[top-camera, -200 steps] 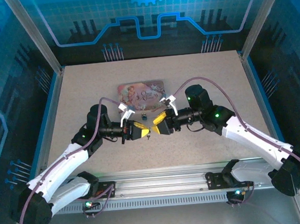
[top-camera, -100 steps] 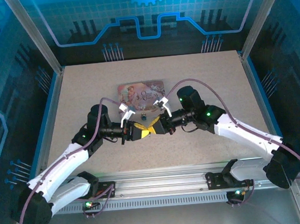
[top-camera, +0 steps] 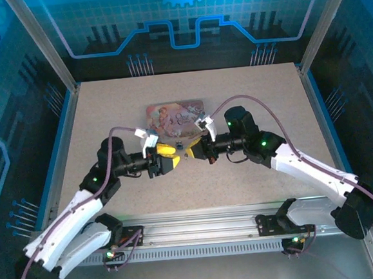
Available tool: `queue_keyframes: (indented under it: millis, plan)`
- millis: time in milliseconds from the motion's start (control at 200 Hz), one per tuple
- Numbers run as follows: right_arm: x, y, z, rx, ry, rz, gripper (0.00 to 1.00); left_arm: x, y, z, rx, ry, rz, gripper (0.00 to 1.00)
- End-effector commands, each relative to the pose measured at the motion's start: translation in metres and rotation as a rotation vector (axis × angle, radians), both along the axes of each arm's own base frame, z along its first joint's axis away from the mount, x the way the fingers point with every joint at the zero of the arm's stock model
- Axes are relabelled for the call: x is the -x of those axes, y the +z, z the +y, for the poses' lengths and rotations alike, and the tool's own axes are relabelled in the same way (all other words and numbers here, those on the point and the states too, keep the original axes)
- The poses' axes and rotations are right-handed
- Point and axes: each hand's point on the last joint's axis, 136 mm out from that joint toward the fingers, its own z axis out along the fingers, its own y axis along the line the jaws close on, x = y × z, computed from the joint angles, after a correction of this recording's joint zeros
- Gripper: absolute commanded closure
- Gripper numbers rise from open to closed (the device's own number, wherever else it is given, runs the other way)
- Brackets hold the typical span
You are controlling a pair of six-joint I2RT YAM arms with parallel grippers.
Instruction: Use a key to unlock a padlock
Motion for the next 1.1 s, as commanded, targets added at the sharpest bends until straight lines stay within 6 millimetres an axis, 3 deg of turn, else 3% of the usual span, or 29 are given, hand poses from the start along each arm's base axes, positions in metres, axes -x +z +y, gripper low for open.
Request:
queue_keyframes:
  millis: [0,185,370,670,1090]
  plan:
    - [-0.023,0.025,0.004,-0.024,-0.075,-0.147,1.00,-0.020,-0.009,0.023,0.003,0.220,-0.005,0.48]
    - [-0.023,0.049,0.043,-0.166,0.155,-0.185,1.00,-0.026,0.000,0.021,0.131,0.205,0.016,0.51]
    - [-0.031,0.049,0.064,-0.199,0.256,-0.168,1.00,-0.029,0.014,0.018,0.286,0.091,0.032,0.53]
    - [-0.032,0.043,0.058,-0.213,0.278,-0.133,1.00,-0.033,0.020,0.034,0.392,0.047,0.017,0.55]
    - [-0.031,0.026,0.050,-0.195,0.246,-0.102,1.00,-0.020,0.027,0.022,0.383,-0.110,0.008,0.60]
